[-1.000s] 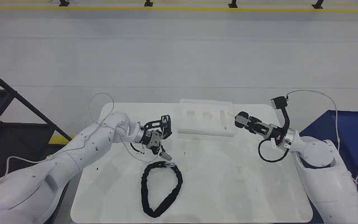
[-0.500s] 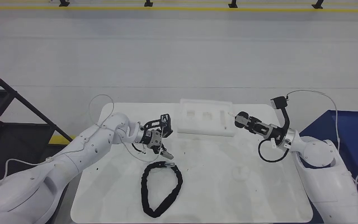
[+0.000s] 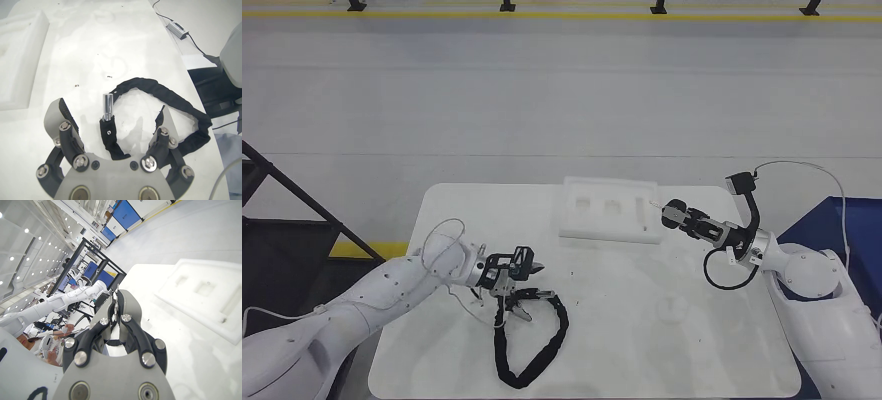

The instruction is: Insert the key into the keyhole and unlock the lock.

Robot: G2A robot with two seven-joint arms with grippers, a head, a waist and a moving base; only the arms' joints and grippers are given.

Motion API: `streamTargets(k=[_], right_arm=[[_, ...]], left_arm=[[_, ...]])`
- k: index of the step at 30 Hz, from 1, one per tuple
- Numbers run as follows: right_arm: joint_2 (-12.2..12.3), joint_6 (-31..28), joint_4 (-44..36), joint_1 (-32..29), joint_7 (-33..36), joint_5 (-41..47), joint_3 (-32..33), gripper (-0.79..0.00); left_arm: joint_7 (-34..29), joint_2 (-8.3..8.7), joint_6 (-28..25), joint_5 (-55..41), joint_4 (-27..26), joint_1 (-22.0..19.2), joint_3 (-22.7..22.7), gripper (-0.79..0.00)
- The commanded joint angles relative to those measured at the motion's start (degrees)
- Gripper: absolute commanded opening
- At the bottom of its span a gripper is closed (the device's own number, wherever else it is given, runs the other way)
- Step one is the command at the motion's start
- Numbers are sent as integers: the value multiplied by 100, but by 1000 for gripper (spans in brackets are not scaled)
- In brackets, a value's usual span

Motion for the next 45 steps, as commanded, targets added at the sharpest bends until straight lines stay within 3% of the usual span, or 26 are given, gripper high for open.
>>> streamTargets(k=[1, 10, 17, 19, 21, 23, 25, 26, 39, 45], right_arm=[[0, 0, 0, 0, 0, 0, 0, -785], [0, 0, 0, 0, 0, 0, 0, -785], [0, 0, 0, 0, 0, 0, 0, -785], [0, 0, 0, 0, 0, 0, 0, -785], [0, 0, 0, 0, 0, 0, 0, -785], [0, 0, 0, 0, 0, 0, 0, -785], [0, 0, 0, 0, 0, 0, 0, -785], [0, 0, 0, 0, 0, 0, 0, -785], [0, 0, 0, 0, 0, 0, 0, -785], [0, 0, 0, 0, 0, 0, 0, -785]], left_arm=[[195, -71, 53, 319, 145, 6, 41, 0], [365, -548, 229, 633, 777, 17, 44, 0], [513, -751, 358, 1059, 1086, 63, 44, -6], [546, -775, 415, 1180, 1138, 61, 43, -154], [608, -792, 436, 1238, 1175, 75, 38, -382], [696, -804, 438, 1280, 1205, 82, 27, -486], [795, -811, 437, 1328, 1226, 88, 17, -757], [838, -814, 446, 1357, 1221, 91, 13, -785], [1154, -767, 475, 1258, 1360, 184, -222, -785], [1291, -662, 517, 1047, 1157, 230, -455, -785]])
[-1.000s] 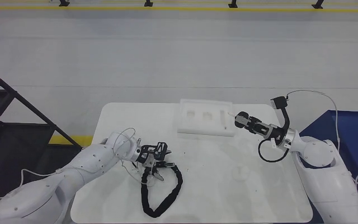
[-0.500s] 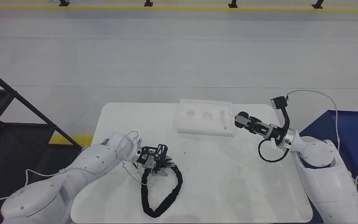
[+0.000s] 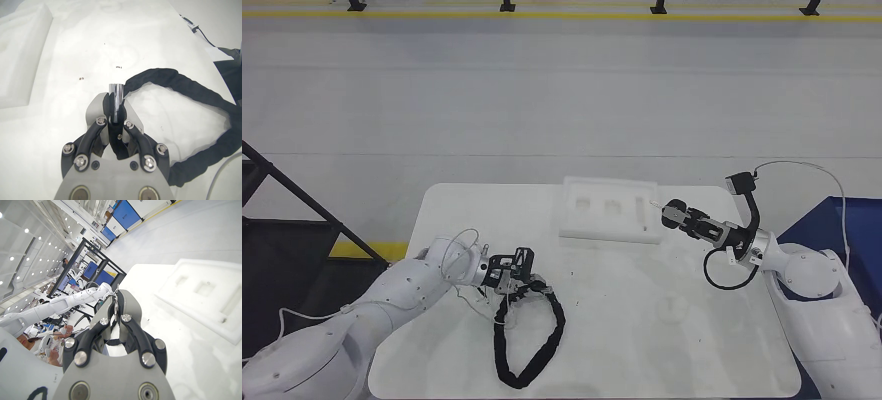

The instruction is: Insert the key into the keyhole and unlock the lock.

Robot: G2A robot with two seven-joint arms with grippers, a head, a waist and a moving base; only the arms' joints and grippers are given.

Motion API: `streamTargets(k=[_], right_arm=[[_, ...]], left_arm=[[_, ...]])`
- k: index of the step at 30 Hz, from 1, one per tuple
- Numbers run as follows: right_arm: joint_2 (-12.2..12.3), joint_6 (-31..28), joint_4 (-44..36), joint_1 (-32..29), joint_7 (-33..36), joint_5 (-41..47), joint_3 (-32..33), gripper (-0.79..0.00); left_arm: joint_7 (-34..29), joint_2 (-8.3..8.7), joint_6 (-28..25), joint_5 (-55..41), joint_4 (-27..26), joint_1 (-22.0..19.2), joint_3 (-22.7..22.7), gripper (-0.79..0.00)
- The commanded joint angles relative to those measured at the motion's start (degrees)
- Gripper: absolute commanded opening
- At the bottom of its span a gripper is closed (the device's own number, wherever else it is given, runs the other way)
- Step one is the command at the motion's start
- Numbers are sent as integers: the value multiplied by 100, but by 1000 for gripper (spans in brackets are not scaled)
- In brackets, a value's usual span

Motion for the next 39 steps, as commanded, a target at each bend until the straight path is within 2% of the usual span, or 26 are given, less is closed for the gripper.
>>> streamTargets(k=[1, 6, 11, 18, 24, 28, 31, 36, 39], right_arm=[[0, 0, 0, 0, 0, 0, 0, -785], [0, 0, 0, 0, 0, 0, 0, -785], [-1, 54, -22, -23, -5, -28, -22, -785], [61, 831, -322, 5, 503, -309, -43, -785], [143, 1714, -964, -32, 1090, -198, 153, -785], [217, 1970, -1657, -219, 1465, -291, 375, -785], [262, 2062, -2050, -354, 1661, -281, 549, -785], [308, 2141, -2341, -470, 1878, -132, 686, -785], [326, 2127, -2371, -475, 1947, -66, 707, -785]], left_arm=[[66, 58, -4, -73, -169, 8, -98, -785], [248, 254, -30, -163, -724, 64, -357, -785], [347, 519, 44, -236, -1465, 140, -740, -785], [0, 897, 377, -673, -2535, 473, -1493, -785], [-628, 1065, 566, -1033, -3341, 715, -2013, -785], [-1039, 1084, 623, -1165, -3745, 708, -2245, -785], [-1288, 1034, 576, -1260, -3929, 632, -2287, -785], [-1493, 840, 444, -1321, -3881, 390, -2126, -785], [-1535, 691, 566, -1272, -3770, 256, -1985, -785]])
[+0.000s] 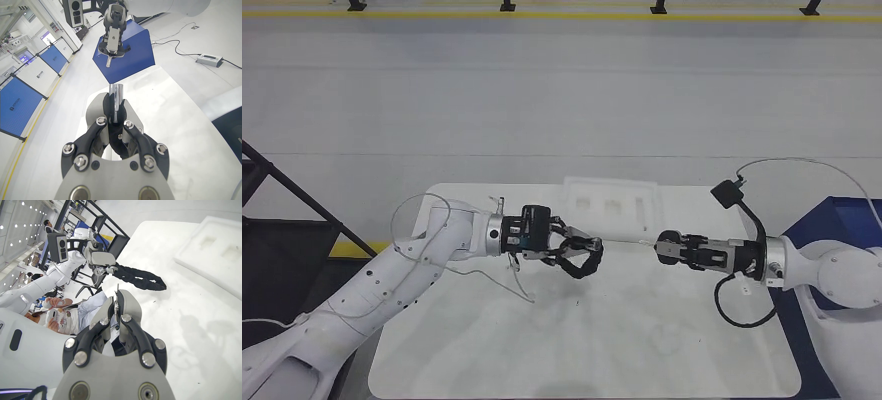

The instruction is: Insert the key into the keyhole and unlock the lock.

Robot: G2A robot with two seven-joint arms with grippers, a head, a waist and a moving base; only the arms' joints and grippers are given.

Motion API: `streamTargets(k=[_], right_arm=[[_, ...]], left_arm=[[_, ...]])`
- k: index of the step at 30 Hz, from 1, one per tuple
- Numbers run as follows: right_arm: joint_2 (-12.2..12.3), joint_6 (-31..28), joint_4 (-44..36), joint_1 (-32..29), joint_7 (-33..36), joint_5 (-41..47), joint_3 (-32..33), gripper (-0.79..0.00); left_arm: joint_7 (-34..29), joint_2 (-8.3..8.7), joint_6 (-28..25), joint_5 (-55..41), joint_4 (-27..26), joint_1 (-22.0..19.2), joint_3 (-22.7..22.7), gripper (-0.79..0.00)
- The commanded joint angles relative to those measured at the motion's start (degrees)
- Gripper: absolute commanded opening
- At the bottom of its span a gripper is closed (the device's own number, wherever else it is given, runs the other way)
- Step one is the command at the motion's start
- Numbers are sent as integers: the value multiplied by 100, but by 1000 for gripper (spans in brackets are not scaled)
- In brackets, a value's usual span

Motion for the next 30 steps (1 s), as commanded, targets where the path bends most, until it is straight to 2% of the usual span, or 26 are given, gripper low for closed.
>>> streamTargets(k=[1, 20, 25, 28, 30], right_arm=[[8, -25, 9, 3, 3, 74, 9, -785], [9, -12, 26, -18, -95, 102, 9, -785], [70, 699, -461, -8, 114, -399, 9, -785], [100, 1262, -756, 57, 296, -477, -26, -785], [117, 1559, -896, 118, 376, -505, -53, -785]], left_arm=[[1, -107, 102, 47, 106, -73, 117, -785], [1, -107, 102, 47, 106, -73, 117, -785], [-229, -131, 256, 39, 92, 87, 113, -785], [-176, -192, 487, 344, 113, 64, 139, -785], [85, -246, 715, 565, 122, 59, 177, -785]])
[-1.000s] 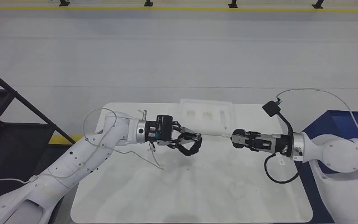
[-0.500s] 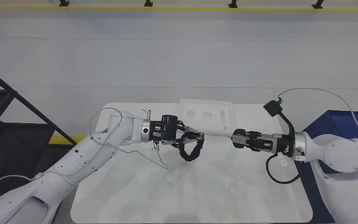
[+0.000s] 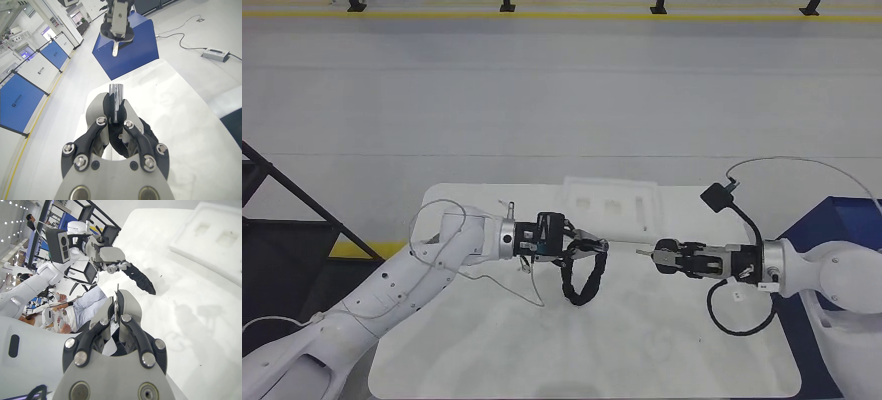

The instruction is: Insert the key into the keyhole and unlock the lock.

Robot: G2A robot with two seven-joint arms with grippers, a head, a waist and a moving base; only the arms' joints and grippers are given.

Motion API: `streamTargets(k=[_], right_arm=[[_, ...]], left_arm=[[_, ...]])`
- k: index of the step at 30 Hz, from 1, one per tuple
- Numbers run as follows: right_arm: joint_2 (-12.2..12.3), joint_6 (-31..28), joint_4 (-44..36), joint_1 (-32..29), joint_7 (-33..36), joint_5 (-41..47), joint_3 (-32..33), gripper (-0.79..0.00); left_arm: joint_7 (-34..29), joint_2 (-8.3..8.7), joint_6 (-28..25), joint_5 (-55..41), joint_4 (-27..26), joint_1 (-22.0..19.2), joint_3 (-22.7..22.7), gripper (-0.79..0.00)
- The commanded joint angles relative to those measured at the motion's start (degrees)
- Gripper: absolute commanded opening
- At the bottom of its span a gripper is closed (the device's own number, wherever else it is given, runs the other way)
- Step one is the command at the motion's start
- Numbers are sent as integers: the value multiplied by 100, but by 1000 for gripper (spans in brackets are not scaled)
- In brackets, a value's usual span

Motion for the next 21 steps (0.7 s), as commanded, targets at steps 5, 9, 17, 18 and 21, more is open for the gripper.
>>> streamTargets(k=[5, 9, 17, 18, 21], right_arm=[[62, 726, -521, 220, 238, -504, -179, -785], [101, 1018, -805, 356, 287, -933, -311, -785], [163, 1305, -1150, 469, 355, -1416, -487, -785], [168, 1310, -1167, 481, 354, -1425, -507, -785], [180, 1330, -1197, 521, 332, -1446, -564, -785]], left_arm=[[809, -202, 369, 763, 213, -179, 240, -785], [1304, -389, 386, 925, 548, -375, 420, -785], [2081, -740, 339, 1173, 1174, -735, 710, -785], [2160, -776, 330, 1196, 1238, -758, 740, -785], [2317, -871, 325, 1294, 1381, -818, 814, -785]])
